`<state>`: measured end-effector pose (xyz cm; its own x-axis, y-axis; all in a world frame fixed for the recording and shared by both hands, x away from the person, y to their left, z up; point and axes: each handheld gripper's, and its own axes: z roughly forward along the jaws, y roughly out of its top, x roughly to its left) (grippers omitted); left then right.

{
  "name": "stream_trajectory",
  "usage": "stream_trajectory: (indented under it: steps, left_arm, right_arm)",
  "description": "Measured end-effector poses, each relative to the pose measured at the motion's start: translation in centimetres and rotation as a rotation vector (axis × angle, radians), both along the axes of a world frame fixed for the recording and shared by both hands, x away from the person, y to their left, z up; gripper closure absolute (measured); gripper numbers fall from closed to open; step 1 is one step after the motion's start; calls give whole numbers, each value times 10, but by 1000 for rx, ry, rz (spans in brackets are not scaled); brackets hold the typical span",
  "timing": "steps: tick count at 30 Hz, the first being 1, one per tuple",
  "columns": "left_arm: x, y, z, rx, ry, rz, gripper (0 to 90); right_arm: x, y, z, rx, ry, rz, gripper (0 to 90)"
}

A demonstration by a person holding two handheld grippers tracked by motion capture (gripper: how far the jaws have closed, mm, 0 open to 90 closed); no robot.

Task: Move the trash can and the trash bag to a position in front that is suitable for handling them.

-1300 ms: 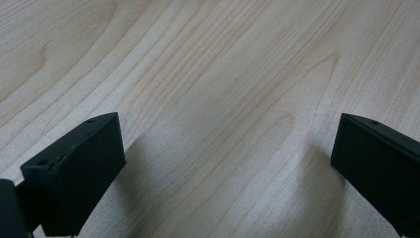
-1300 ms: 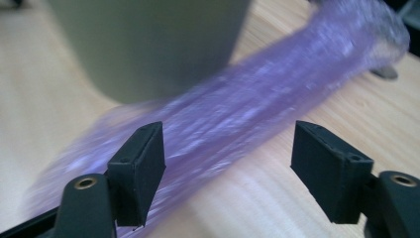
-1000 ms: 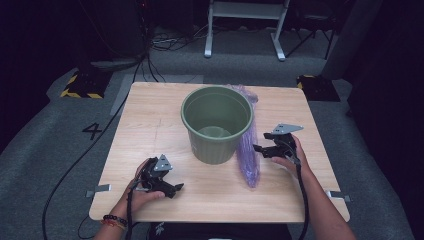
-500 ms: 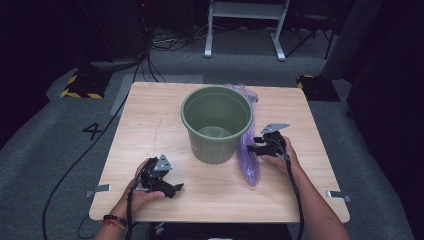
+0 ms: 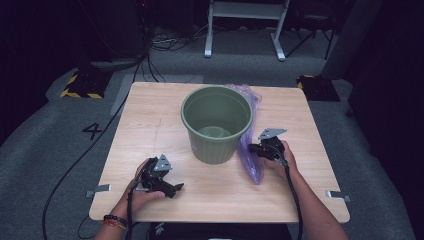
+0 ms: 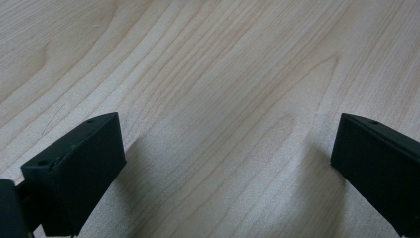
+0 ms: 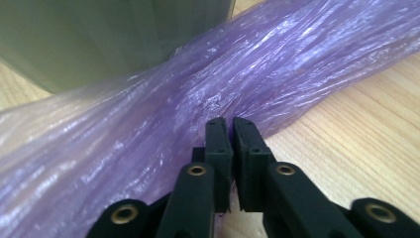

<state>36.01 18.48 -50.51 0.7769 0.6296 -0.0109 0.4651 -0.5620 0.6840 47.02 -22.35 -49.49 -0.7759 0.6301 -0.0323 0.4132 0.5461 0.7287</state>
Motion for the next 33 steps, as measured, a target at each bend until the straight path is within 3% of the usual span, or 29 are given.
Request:
stream_trajectory:
  steps: [7, 11, 12, 13, 16, 17, 18, 21, 24, 28, 33]
  left_arm:
    - [1, -1, 0, 1, -1, 3, 0]
    - [2, -3, 0, 1, 0, 2, 0]
    - [3, -4, 0, 0, 2, 1, 0]
    - [7, -7, 0, 1, 1, -7, 0]
    - [11, -11, 0, 0, 0, -16, 0]
    - [15, -14, 0, 1, 1, -26, 0]
    - [17, -16, 0, 0, 2, -33, 0]
    - [24, -20, 0, 2, 1, -54, 0]
    - [40, -34, 0, -1, 1, -81, 0]
    - [47, -42, 0, 0, 0, -87, 0]
    - [58, -50, 1, 0, -4, -99, 3]
  right_arm:
    - [-12, -22, 3, 76, -1, -52, 894]
    - [-19, -30, 5, 70, 7, -59, 869]
    - [-22, -32, 6, 59, -1, -60, 829]
    - [-28, -35, 7, 58, 2, -74, 724]
    - [-32, -40, 9, 73, 21, -81, 622]
    - [-36, -45, 10, 96, 43, -77, 506]
    - [-38, -46, 11, 92, 47, -73, 449]
    - [-43, -48, 13, 92, 43, -50, 336]
    - [-44, -45, 14, 80, 15, -33, 274]
    - [-39, -42, 18, 89, -5, -17, 237]
    - [-18, -35, 12, 103, 53, -15, 189]
